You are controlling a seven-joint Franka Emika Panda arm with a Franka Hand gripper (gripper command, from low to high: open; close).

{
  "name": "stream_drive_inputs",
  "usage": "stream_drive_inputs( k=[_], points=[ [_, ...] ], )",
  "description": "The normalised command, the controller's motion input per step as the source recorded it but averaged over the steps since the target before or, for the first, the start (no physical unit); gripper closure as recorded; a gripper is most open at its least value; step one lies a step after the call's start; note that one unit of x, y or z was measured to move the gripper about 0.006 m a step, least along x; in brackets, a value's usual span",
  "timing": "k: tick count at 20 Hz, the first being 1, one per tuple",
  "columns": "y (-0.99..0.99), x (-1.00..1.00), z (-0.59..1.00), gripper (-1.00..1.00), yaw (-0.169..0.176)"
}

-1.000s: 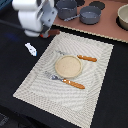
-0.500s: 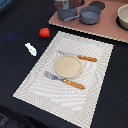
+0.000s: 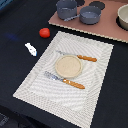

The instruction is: Place the fish, sausage, and tomato into the frying pan.

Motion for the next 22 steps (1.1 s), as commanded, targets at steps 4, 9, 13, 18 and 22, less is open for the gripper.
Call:
stream_drive_inputs(
  k=[4,9,13,18,22],
  points=[
    [0.91,0.70,0.00,1.00,0.000],
    [0.88,0.69,0.00,1.00,0.000],
    [0.84,0.66,-0.03,1.00,0.000],
    [0.58,0.43,-0.18,1.00,-0.001],
    [0.42,0.34,-0.21,1.00,-0.012]
  ],
)
